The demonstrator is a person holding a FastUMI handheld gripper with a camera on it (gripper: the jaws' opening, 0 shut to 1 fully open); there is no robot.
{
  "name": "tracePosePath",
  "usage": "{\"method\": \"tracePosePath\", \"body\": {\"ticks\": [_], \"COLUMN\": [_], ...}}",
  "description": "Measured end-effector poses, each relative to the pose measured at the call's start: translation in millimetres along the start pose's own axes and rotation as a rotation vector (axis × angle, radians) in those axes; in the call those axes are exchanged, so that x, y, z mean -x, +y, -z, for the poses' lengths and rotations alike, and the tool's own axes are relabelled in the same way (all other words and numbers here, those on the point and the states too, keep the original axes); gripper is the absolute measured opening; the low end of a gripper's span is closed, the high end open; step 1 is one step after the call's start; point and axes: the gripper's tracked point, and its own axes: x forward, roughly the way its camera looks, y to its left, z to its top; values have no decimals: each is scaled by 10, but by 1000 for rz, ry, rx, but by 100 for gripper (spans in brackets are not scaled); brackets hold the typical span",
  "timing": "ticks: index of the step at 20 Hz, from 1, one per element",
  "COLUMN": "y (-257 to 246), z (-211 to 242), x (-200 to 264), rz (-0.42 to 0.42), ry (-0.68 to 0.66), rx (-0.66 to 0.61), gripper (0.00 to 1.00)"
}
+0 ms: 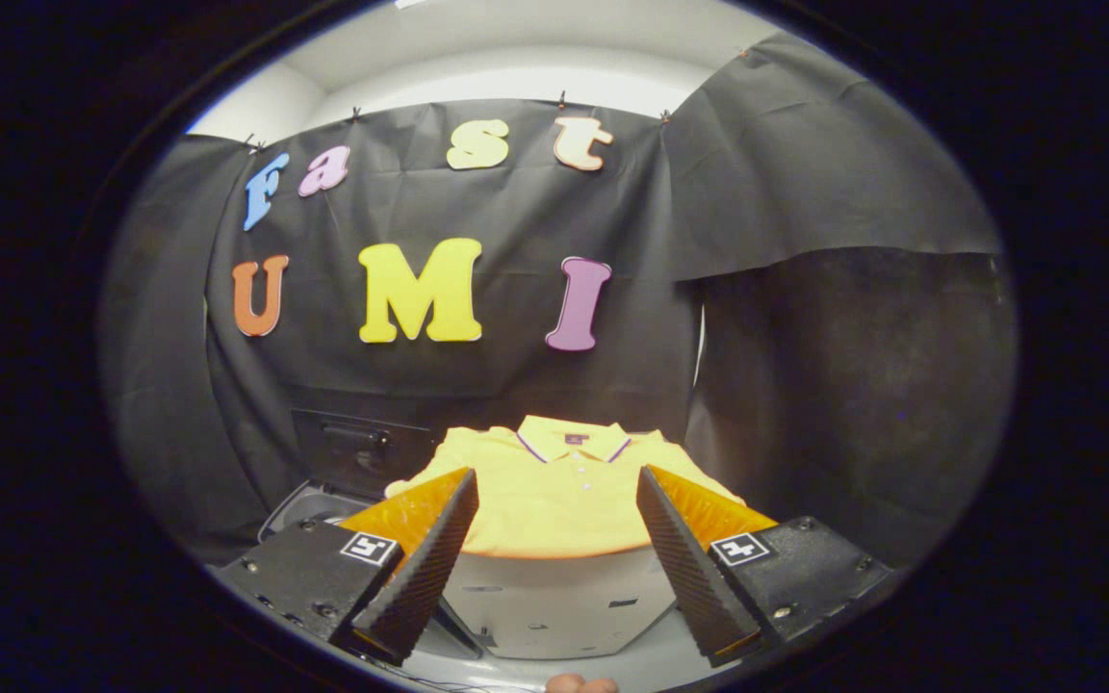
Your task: Put the clothes into the washing machine and then close the washing machine lid.
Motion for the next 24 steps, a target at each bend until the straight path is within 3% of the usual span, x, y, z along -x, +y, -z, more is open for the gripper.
{"method": "tracePosePath", "body": {"ticks": [12,24], "y": [-144,-271], "z": [303,768], "x": [-1444,-1975], "rz": [-5,-27], "ry": [286,512], "rx": [49,27], "gripper": [100,100]}}
